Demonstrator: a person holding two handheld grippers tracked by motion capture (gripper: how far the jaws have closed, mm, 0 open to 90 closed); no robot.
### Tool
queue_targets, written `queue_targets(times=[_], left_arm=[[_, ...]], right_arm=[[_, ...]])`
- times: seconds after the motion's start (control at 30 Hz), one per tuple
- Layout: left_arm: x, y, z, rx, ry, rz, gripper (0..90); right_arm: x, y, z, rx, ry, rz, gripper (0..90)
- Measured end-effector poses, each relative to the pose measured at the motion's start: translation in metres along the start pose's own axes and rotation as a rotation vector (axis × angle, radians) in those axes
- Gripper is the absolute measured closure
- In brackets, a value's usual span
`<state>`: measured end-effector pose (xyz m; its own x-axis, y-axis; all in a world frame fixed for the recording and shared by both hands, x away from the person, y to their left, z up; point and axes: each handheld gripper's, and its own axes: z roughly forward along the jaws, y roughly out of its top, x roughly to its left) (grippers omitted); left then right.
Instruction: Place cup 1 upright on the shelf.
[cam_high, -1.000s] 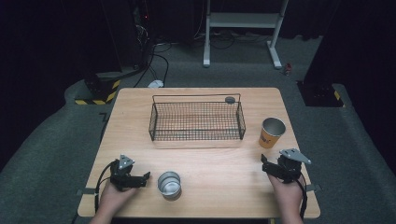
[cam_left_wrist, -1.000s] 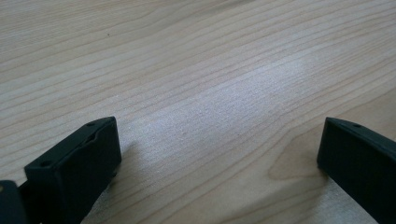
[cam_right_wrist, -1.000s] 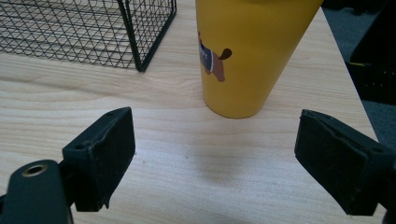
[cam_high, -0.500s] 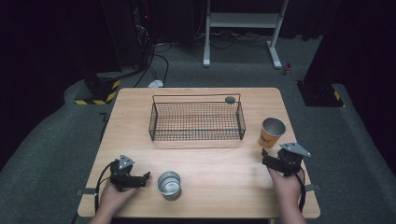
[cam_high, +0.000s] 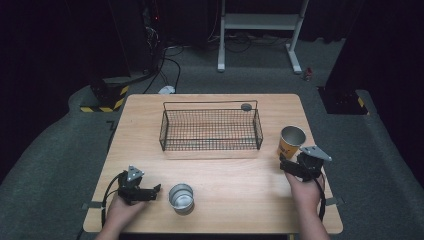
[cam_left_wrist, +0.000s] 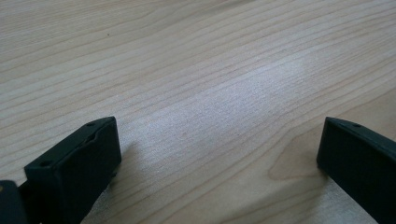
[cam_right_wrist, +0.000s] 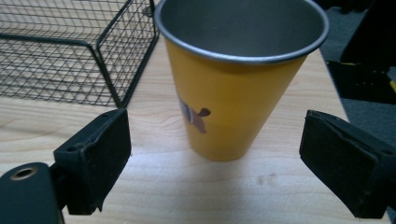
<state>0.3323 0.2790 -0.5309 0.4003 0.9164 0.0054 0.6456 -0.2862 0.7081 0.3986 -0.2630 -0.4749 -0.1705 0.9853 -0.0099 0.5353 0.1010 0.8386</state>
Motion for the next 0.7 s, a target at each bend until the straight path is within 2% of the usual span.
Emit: queue_targets(times=[0.17, 0.57, 0.6, 0.7], left_arm=[[0.000, 0.000, 0.000, 0.000, 0.000, 0.000, 0.1], [0.000, 0.000, 0.000, 0.000, 0.000, 0.001, 0.1], [0.000, 0.000, 0.000, 0.000, 0.000, 0.000, 0.1], [0.000, 0.000, 0.000, 0.000, 0.000, 0.000, 0.1]], right_arm=[[-0.003, 0.002, 0.004, -0.008, -0.026, 0.000, 8.8], [-0.005, 0.005, 0.013, -0.012, -0.018, -0.004, 9.5], [-0.005, 0.005, 0.016, 0.001, -0.017, 0.015, 9.8], [-0.007, 0.005, 0.019, 0.008, -0.014, 0.024, 10.2]])
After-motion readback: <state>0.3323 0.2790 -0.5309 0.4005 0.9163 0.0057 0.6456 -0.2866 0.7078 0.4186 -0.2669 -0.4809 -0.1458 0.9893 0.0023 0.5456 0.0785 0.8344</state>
